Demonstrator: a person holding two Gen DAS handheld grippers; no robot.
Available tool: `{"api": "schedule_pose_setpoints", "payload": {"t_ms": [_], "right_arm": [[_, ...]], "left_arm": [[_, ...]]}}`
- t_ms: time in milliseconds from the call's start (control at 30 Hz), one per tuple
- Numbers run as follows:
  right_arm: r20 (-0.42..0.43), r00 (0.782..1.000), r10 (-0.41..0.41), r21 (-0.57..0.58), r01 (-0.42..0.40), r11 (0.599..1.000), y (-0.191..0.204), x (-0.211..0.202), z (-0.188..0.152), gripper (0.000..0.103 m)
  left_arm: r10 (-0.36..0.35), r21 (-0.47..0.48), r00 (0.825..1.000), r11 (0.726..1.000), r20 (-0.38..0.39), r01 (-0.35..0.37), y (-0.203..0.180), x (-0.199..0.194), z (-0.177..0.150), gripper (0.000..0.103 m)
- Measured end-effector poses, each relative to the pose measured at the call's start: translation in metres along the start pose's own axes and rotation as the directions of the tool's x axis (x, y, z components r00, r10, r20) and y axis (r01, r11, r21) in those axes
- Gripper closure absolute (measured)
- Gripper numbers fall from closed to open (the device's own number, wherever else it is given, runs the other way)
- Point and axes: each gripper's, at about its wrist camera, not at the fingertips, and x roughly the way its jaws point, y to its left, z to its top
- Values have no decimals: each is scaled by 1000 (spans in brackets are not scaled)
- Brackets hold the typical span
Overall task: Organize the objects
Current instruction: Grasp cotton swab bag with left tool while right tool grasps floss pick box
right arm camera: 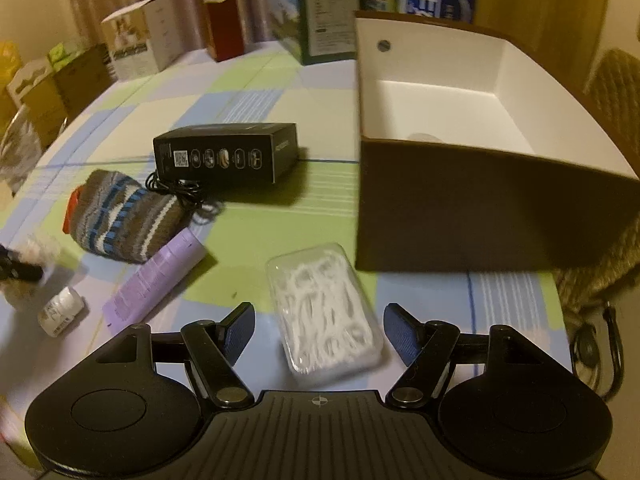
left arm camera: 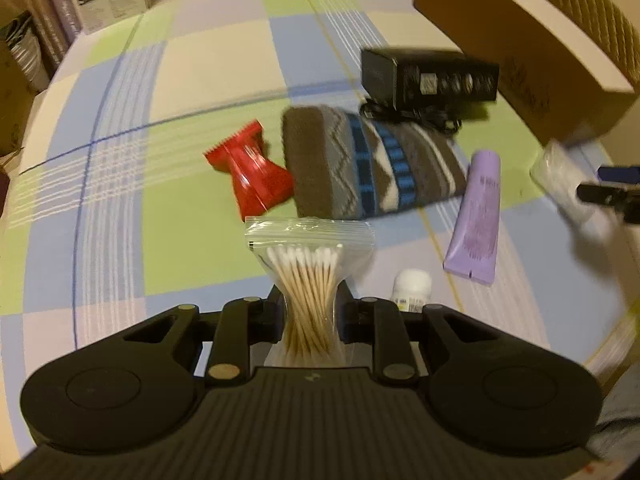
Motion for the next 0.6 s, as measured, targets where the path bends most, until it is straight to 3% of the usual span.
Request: {"api": "schedule_pose_setpoints", "payload": {"t_ms": [233, 333, 600], "right_arm": [[-58, 998, 7, -95, -12, 995, 5, 31, 6, 35], [-78, 997, -4, -126, -6, 992, 6, 37, 4, 48], [-105, 994, 33, -93, -42, 995, 2, 25, 3, 49]], "left_arm": [[6, -59, 999, 998, 36, -4, 1, -16, 11, 83], [4, -69, 999, 998, 43, -1, -1, -19, 13, 83], [-5, -66, 999, 998, 51, 9, -12, -22, 20, 83]]}}
